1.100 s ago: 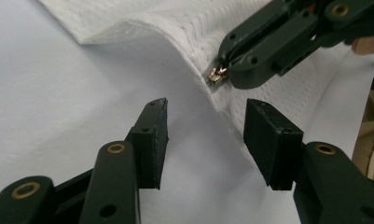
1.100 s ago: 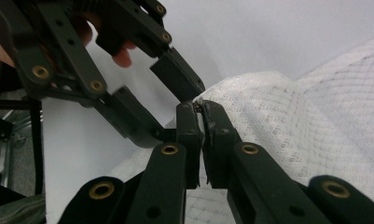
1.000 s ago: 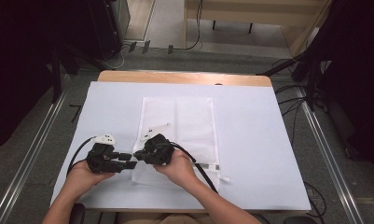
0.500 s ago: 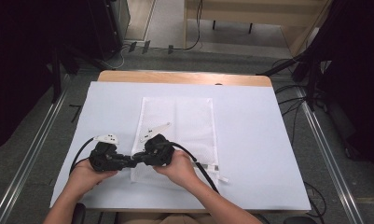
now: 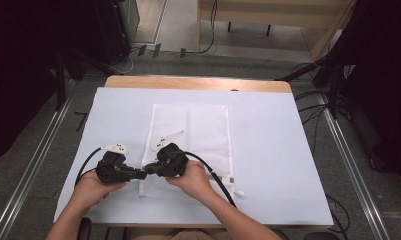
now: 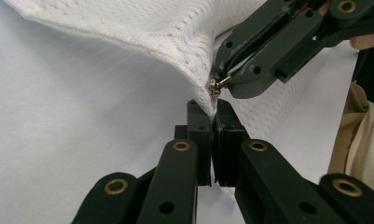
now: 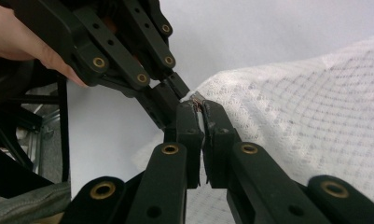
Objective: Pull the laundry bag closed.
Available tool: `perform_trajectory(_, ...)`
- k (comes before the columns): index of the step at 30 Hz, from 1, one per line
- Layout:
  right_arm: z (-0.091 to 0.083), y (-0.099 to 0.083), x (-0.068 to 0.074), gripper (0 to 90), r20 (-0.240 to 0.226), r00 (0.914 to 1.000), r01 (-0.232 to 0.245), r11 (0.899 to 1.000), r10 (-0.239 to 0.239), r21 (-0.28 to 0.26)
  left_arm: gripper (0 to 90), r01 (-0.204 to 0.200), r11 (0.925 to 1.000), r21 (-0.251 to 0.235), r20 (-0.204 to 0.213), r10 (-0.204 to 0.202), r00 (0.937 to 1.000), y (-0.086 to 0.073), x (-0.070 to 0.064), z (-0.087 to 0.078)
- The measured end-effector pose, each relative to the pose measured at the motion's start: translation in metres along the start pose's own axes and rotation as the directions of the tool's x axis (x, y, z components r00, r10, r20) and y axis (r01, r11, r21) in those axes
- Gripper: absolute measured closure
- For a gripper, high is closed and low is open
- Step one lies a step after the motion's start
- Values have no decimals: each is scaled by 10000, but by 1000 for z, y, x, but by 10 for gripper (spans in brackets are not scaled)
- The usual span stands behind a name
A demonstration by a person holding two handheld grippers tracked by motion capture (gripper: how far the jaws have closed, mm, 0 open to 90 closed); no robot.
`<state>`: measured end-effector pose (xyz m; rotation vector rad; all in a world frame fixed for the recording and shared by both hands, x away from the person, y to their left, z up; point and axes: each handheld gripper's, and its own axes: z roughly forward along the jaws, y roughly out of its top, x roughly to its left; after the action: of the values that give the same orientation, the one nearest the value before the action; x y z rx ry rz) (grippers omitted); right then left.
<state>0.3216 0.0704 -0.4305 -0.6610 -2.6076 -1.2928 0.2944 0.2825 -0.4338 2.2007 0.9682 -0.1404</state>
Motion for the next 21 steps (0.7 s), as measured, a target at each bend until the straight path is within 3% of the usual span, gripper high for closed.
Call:
perform_trajectory(8, 0, -7, -7, 887, -179, 9997, -144, 9998, 142, -138, 892, -52, 10000, 36, -87, 53, 9999, 2, -2, 0)
perform_trajectory(14, -1, -10, -7, 889, 123, 9998, 166, 9997, -164, -157, 896, -60, 10000, 31, -100, 61, 9999, 2, -2, -2)
perform_trajectory(16, -2, -11, -9, 889, 11, 10000, 69, 9999, -69, -127, 896, -114, 9999, 69, -119, 115, 9999, 2, -2, -3)
perform_trajectory(21, -4, -15, -11, 888, 239, 9996, 151, 9999, -150, -31, 894, -104, 9999, 9, -57, 104, 9999, 1, 0, -4)
